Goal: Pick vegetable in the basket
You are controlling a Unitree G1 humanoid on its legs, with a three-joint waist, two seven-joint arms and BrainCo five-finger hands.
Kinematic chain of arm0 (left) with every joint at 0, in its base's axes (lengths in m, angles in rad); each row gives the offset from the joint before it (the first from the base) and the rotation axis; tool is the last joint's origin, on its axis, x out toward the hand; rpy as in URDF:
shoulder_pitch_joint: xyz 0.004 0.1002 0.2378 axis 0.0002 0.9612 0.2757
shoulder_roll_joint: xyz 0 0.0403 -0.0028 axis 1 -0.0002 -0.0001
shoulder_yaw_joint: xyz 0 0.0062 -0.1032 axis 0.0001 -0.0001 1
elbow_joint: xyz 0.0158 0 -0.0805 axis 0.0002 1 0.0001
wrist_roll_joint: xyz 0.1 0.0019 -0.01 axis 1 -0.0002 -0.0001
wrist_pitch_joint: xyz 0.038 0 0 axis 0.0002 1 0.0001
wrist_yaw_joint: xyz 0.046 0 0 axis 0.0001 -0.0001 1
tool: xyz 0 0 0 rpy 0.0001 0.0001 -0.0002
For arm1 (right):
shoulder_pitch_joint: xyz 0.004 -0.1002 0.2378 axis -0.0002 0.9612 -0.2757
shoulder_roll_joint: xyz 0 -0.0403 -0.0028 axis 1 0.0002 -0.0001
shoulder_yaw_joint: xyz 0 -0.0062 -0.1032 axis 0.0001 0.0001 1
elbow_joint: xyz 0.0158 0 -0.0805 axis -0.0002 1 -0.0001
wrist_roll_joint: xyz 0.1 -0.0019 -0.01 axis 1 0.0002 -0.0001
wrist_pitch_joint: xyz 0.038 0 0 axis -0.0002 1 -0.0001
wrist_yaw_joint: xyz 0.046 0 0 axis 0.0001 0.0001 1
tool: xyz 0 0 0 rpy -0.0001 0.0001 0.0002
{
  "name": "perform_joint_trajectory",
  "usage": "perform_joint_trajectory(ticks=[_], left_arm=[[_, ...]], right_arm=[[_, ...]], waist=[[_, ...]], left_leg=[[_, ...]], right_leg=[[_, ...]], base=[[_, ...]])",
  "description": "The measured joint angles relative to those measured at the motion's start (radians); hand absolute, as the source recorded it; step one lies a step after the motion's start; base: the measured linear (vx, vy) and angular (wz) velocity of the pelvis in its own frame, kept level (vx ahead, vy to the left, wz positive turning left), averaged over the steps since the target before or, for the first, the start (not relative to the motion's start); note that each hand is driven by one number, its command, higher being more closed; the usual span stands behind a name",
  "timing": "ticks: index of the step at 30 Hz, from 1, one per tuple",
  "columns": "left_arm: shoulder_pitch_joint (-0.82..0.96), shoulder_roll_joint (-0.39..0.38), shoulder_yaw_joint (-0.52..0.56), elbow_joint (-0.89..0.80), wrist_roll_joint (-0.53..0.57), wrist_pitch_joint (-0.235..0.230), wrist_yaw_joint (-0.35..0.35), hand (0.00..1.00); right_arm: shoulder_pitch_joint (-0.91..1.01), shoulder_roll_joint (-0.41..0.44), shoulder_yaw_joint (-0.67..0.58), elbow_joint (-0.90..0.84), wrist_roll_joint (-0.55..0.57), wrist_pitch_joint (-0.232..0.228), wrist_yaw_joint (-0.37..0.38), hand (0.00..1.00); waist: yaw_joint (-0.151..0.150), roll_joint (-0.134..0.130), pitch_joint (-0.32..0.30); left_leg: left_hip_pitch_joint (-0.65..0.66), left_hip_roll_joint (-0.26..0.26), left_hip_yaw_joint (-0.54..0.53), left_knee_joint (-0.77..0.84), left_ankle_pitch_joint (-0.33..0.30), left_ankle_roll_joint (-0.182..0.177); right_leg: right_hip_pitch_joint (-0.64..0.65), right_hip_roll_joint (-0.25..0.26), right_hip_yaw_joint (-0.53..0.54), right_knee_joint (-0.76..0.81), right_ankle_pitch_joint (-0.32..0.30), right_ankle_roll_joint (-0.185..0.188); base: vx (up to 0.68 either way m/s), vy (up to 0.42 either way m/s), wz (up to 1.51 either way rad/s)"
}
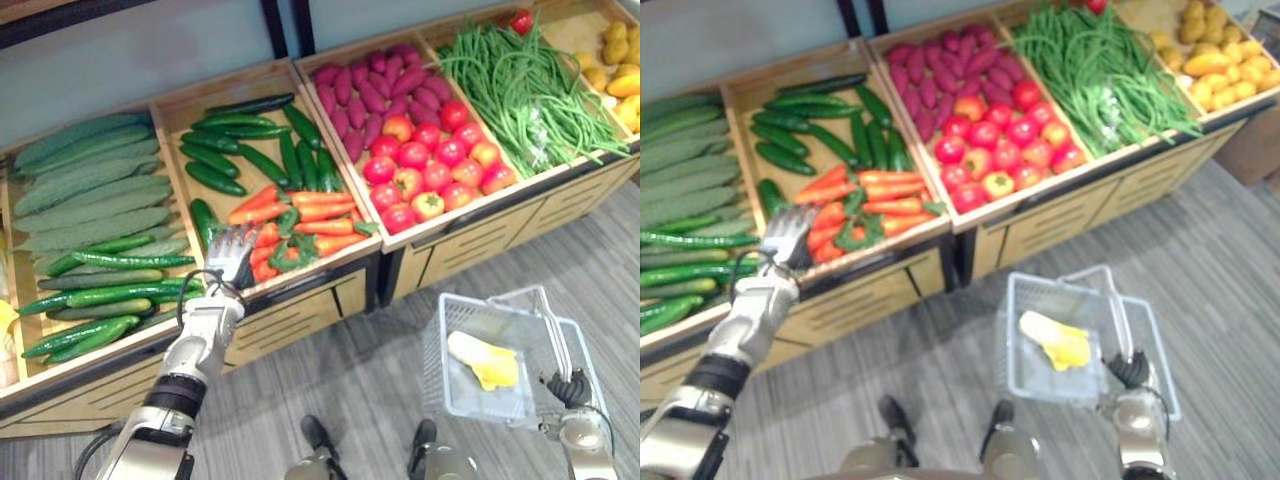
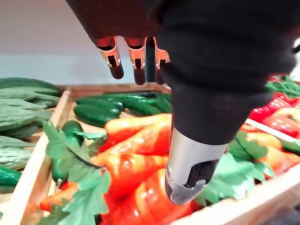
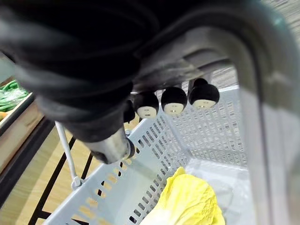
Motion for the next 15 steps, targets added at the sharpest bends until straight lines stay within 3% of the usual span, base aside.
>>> perform_joint_trajectory(ticks=[6, 15], left_arm=[[-0.047, -0.005, 0.072, -0.002, -0.012, 0.053, 0.022, 0.0], [-0.123, -0.011, 0.095, -0.002, -0.013, 0.06, 0.035, 0.0]], right_arm=[[-0.01, 0.003, 0.0, -0.007, -0.001, 0.0, 0.0, 1.0], [-0.035, 0.003, 0.0, -0.036, -0.001, 0.004, 0.0, 1.0]], waist=[[-0.001, 0.004, 0.031], [0.002, 0.001, 0.088]], left_leg=[[-0.015, -0.006, -0.016, 0.001, 0.002, 0.002], [-0.069, -0.016, -0.019, 0.006, 0.012, 0.011]], right_leg=[[-0.005, -0.004, -0.004, 0.001, 0.0, 0.001], [-0.07, -0.018, 0.0, 0.022, 0.003, -0.001]], base=[[0.0, -0.013, 0.05], [0.0, -0.01, 0.01]])
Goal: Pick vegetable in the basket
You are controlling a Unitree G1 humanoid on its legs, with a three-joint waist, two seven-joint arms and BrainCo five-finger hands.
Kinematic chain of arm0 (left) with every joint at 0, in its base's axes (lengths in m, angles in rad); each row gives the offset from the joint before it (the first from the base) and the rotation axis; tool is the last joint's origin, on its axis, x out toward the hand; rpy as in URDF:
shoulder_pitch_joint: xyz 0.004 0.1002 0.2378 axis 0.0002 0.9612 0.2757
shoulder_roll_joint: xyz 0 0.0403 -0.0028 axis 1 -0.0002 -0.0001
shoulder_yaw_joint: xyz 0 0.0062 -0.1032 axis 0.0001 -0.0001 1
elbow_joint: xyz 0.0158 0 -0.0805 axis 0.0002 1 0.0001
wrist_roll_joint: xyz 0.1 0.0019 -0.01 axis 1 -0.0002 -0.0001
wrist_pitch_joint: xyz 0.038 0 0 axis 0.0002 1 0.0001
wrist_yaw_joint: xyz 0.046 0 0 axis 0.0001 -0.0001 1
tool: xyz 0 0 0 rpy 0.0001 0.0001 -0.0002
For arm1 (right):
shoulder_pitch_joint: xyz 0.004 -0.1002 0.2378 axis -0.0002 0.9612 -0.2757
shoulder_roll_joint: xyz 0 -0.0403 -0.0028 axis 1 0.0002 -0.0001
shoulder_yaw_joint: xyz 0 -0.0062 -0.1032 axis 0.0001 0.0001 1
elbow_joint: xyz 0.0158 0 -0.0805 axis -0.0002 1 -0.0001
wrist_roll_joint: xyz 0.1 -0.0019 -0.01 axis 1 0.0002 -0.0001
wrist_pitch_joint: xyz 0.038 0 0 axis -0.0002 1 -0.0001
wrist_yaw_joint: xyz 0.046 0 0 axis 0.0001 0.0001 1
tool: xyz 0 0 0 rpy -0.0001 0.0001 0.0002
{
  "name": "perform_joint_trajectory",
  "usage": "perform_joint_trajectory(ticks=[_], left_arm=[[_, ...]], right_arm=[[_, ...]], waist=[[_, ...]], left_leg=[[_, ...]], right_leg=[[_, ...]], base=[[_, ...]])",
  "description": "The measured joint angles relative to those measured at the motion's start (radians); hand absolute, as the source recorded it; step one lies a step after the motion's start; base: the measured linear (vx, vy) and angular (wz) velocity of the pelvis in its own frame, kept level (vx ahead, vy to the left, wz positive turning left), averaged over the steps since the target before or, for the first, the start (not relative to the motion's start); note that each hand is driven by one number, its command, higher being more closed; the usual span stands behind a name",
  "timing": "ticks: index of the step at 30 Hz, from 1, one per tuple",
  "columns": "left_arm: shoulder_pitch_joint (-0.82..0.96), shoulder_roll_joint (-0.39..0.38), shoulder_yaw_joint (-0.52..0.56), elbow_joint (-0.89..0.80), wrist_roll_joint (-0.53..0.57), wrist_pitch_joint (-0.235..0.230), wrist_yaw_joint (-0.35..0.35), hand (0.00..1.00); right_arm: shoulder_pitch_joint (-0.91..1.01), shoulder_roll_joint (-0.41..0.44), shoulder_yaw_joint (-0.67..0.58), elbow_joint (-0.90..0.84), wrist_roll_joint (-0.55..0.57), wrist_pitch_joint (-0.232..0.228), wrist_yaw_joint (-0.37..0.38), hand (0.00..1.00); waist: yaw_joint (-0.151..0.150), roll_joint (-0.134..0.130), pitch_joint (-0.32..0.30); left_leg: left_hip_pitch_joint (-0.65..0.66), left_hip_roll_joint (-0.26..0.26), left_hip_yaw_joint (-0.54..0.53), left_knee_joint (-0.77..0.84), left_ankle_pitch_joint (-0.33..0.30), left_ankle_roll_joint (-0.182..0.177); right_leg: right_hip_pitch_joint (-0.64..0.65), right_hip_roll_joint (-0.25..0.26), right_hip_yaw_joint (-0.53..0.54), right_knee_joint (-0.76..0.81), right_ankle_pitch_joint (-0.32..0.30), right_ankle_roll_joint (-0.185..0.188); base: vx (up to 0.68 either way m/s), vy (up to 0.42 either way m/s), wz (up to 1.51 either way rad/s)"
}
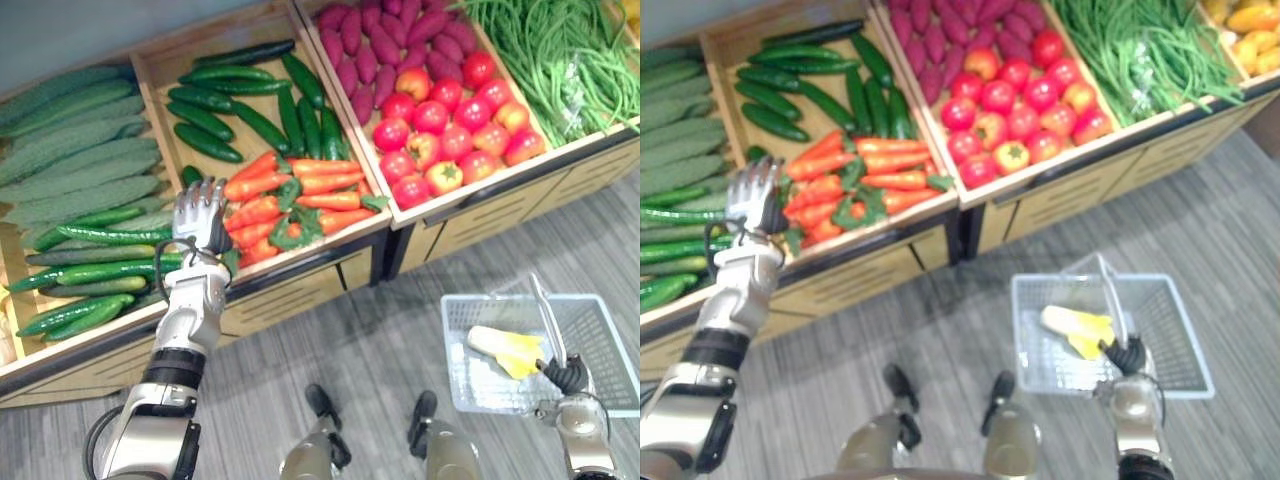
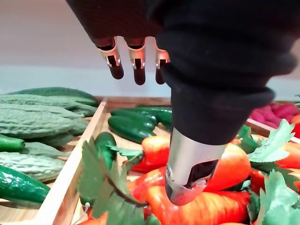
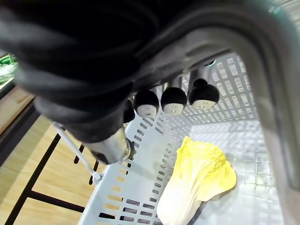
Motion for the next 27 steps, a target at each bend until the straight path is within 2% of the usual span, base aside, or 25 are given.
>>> perform_joint_trajectory(ticks=[2, 12, 14, 27], left_arm=[[-0.004, 0.0, 0.0, 0.0, -0.032, -0.001, 0.0, 0.0], [-0.049, 0.0, -0.008, 0.0, -0.042, -0.003, 0.0, 0.0], [-0.05, 0.0, -0.008, 0.002, -0.074, -0.001, 0.0, 0.0], [-0.128, 0.007, 0.025, 0.104, -0.116, -0.001, 0.009, 0.0]], right_arm=[[-0.013, 0.0, 0.0, -0.001, 0.0, 0.0, -0.001, 1.0], [-0.058, 0.0, 0.003, -0.012, 0.0, 0.0, -0.015, 1.0], [-0.064, 0.0, 0.005, -0.012, 0.0, 0.0, -0.015, 1.0], [-0.093, 0.0, 0.031, -0.042, -0.001, 0.001, -0.019, 1.0]], waist=[[-0.001, -0.001, 0.011], [-0.002, -0.003, 0.052], [-0.002, -0.005, 0.053], [-0.002, -0.01, 0.081]], left_leg=[[-0.001, 0.0, 0.001, 0.0, 0.0, 0.0], [-0.034, 0.001, 0.003, 0.0, 0.004, -0.002], [-0.034, 0.002, 0.003, 0.0, 0.004, -0.003], [-0.052, 0.003, 0.032, -0.004, 0.003, -0.003]], right_leg=[[-0.003, 0.0, 0.004, 0.0, 0.0, 0.0], [-0.044, 0.005, 0.023, -0.003, 0.01, -0.006], [-0.045, 0.008, 0.029, -0.013, 0.017, -0.007], [-0.069, 0.024, 0.076, -0.079, 0.077, -0.005]], base=[[0.0, -0.036, -0.05], [0.0, -0.042, -0.03], [0.01, -0.059, -0.09], [-0.01, -0.034, -0.1]])
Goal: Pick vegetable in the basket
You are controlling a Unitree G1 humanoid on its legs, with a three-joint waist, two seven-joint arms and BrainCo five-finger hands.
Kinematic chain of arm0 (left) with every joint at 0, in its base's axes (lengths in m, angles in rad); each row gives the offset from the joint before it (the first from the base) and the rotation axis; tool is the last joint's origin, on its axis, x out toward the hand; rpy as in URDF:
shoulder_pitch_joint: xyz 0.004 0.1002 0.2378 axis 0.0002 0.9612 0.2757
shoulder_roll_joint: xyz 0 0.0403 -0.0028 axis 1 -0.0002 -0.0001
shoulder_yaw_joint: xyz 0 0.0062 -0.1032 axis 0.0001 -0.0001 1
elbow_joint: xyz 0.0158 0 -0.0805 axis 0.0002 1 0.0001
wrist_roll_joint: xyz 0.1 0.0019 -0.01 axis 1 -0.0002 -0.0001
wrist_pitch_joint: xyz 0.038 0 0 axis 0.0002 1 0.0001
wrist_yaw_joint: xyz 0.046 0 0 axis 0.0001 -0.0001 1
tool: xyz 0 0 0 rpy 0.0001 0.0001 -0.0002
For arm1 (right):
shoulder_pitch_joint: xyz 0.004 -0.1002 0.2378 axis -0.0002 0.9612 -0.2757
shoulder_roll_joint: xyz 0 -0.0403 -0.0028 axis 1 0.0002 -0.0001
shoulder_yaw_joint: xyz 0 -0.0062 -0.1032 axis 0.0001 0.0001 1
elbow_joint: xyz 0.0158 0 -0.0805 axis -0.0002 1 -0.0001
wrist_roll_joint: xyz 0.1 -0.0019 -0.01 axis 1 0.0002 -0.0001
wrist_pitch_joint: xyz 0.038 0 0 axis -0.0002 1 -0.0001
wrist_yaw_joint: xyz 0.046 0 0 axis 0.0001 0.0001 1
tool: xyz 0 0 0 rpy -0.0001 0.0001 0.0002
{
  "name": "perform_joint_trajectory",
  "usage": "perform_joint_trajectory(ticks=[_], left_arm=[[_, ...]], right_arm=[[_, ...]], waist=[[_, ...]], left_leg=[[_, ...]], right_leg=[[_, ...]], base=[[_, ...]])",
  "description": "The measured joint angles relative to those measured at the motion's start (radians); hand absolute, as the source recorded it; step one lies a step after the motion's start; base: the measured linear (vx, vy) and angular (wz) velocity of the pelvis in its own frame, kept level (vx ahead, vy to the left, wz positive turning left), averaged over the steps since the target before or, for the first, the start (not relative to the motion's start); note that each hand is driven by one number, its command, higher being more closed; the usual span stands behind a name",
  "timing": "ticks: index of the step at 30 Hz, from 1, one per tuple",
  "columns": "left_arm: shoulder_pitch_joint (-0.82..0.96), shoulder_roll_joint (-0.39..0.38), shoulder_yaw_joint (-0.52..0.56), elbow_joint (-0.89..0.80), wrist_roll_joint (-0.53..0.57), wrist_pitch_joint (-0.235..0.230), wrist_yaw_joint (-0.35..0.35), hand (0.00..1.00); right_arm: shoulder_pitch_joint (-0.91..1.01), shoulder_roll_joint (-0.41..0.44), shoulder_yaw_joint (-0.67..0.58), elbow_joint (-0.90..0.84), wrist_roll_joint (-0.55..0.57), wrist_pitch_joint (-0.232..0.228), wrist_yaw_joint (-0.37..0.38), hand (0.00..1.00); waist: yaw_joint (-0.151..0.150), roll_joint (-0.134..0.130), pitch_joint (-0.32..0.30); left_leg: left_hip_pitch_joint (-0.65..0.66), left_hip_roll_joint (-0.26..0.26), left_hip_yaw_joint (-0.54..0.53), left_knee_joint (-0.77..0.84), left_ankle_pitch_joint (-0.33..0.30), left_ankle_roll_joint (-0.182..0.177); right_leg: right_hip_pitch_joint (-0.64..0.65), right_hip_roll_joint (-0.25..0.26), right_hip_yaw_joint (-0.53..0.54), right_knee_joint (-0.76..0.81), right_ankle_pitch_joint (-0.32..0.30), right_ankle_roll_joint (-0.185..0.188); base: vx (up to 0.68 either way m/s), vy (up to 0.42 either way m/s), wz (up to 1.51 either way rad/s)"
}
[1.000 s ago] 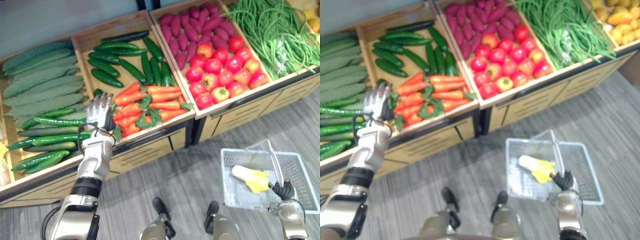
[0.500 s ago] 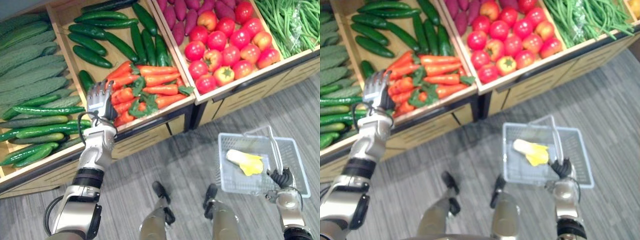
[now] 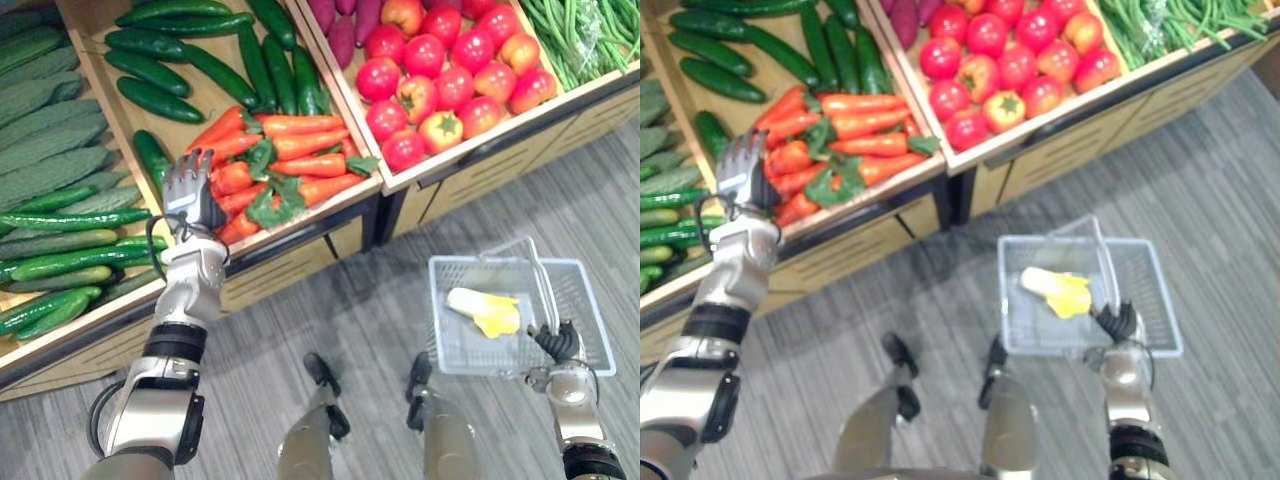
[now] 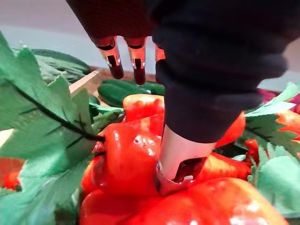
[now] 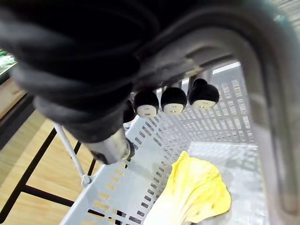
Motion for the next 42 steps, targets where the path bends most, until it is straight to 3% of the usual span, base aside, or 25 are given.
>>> perform_joint_trajectory(ticks=[1, 2, 28, 42], left_arm=[[-0.008, 0.001, 0.003, 0.016, 0.0, 0.0, 0.0, 0.0], [-0.014, 0.001, 0.002, 0.026, 0.0, 0.0, -0.001, 1.0], [-0.021, 0.041, 0.002, 0.068, -0.04, -0.007, 0.029, 1.0], [0.043, 0.041, 0.05, -0.136, -0.041, -0.015, 0.04, 1.0]], right_arm=[[0.0, 0.0, 0.0, 0.0, 0.0, 0.0, -0.002, 1.0], [0.0, 0.0, 0.0, 0.0, 0.0, 0.0, -0.002, 1.0], [-0.009, 0.0, 0.031, -0.036, -0.033, -0.003, -0.003, 1.0], [0.019, 0.0, 0.031, -0.078, -0.037, -0.005, -0.007, 1.0]], waist=[[-0.002, 0.0, 0.001], [-0.003, -0.001, 0.002], [-0.021, -0.018, 0.016], [-0.02, 0.0, 0.045]], left_leg=[[0.0, 0.0, 0.001, -0.001, 0.0, 0.0], [0.0, 0.0, 0.001, 0.0, 0.0, 0.0], [0.002, 0.001, 0.022, 0.004, 0.0, 0.0], [-0.001, -0.002, 0.019, 0.004, 0.0, 0.0]], right_leg=[[-0.001, 0.0, 0.002, 0.0, 0.0, 0.0], [-0.001, 0.0, 0.002, 0.0, 0.001, 0.0], [-0.004, 0.008, 0.023, -0.027, 0.025, 0.001], [-0.005, 0.006, 0.023, -0.03, 0.025, 0.002]], base=[[0.0, -0.036, -0.04], [0.0, -0.036, -0.02], [0.01, -0.023, -0.02], [0.0, -0.007, 0.0]])
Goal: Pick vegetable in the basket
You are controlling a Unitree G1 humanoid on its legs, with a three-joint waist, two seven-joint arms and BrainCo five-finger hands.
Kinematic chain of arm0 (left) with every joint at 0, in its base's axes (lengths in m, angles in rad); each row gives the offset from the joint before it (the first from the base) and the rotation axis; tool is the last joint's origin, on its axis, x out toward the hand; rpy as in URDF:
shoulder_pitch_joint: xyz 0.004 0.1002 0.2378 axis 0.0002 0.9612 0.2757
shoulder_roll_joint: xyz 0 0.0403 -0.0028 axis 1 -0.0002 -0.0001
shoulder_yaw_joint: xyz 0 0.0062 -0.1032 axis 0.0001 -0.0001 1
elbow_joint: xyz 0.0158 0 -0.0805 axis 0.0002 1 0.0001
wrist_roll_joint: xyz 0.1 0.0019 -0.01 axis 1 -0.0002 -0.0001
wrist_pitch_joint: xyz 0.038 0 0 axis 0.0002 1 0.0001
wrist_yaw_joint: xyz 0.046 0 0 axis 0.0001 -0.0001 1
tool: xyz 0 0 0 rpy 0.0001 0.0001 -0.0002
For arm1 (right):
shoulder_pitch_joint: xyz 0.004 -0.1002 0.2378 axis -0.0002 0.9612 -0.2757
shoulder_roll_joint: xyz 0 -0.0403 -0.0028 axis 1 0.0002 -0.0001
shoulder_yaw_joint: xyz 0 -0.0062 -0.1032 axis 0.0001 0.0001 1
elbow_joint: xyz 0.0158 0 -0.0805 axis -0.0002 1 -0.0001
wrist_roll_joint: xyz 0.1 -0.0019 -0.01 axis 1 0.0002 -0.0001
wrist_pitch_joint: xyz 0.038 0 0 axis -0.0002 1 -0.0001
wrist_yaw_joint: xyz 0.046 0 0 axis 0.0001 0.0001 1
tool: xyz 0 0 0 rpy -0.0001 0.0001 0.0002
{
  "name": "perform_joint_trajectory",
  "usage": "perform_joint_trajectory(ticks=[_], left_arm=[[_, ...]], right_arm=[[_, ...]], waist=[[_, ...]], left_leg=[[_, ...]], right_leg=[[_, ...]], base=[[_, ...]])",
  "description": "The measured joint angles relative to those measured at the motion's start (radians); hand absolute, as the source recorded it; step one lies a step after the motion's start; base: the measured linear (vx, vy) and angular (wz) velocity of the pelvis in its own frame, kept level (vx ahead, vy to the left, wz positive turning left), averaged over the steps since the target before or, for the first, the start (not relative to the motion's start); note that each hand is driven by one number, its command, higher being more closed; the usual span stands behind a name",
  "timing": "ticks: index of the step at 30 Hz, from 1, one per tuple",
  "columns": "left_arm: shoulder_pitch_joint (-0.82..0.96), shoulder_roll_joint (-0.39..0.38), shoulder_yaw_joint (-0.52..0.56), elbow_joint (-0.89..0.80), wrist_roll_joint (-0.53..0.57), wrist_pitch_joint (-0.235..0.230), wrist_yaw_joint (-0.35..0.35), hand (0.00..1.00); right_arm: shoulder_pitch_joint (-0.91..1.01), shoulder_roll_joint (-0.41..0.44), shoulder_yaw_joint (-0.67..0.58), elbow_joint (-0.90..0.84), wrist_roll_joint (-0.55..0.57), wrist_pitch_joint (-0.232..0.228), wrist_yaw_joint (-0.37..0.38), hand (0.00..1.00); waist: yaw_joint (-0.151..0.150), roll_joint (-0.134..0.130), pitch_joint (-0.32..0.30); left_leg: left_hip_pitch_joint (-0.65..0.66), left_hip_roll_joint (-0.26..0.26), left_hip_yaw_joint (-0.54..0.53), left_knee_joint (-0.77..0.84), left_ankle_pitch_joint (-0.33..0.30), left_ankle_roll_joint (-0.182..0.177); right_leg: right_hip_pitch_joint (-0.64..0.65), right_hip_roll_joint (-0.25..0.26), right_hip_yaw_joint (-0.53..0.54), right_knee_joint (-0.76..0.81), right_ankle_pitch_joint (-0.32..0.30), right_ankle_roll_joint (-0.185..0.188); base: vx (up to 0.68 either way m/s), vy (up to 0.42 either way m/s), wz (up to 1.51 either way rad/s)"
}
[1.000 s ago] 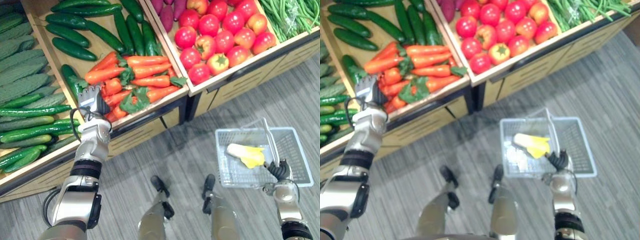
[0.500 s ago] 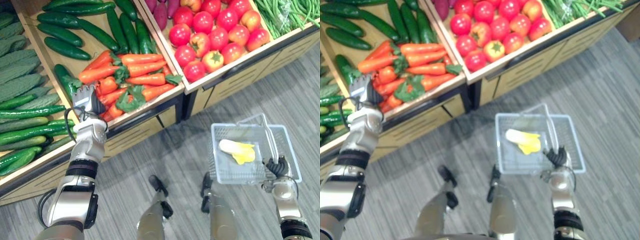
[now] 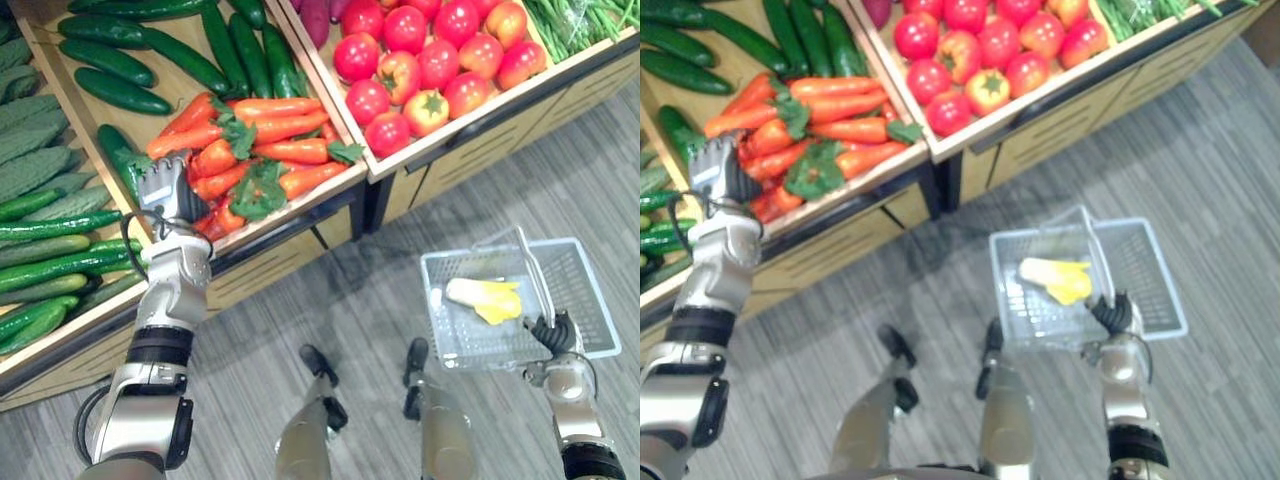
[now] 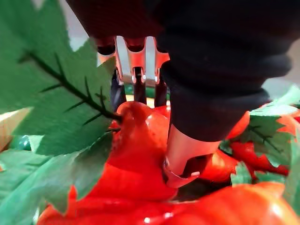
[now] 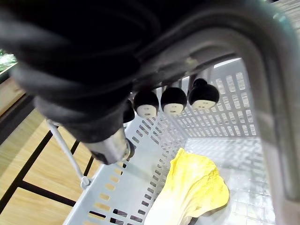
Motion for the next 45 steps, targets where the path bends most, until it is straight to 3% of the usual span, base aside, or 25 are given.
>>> perform_joint_trajectory(ticks=[12, 23, 39, 45], left_arm=[[0.024, 0.004, 0.038, -0.107, 0.001, -0.017, 0.019, 1.0], [0.067, 0.071, 0.038, -0.221, 0.002, -0.041, 0.019, 1.0], [0.134, 0.071, 0.05, -0.254, 0.002, -0.07, 0.018, 1.0], [0.143, 0.071, 0.056, -0.263, 0.002, -0.073, 0.017, 1.0]], right_arm=[[0.037, 0.014, -0.001, 0.0, 0.0, 0.0, 0.0, 1.0], [0.049, 0.014, -0.001, 0.0, 0.0, -0.001, 0.0, 1.0], [0.074, 0.013, -0.001, 0.012, -0.001, 0.0, 0.0, 1.0], [0.079, 0.013, -0.005, 0.013, -0.001, 0.001, 0.0, 1.0]], waist=[[0.008, 0.016, 0.008], [0.025, 0.018, 0.007], [0.026, 0.051, -0.021], [0.034, 0.052, -0.025]], left_leg=[[-0.002, -0.003, -0.004, 0.0, 0.0, 0.0], [0.0, -0.012, -0.03, 0.0, 0.0, 0.0], [0.02, -0.018, -0.078, -0.006, 0.0, -0.005], [0.036, -0.019, -0.089, -0.006, 0.006, 0.002]], right_leg=[[-0.003, -0.004, -0.002, 0.006, -0.001, 0.0], [0.0, -0.015, -0.01, 0.018, -0.001, 0.001], [0.042, -0.03, -0.043, 0.032, -0.001, 0.002], [0.067, -0.037, -0.057, 0.032, -0.001, 0.002]], base=[[0.0, 0.0, 0.0], [0.0, -0.011, 0.02], [-0.01, -0.024, 0.06], [0.01, -0.024, 0.07]])
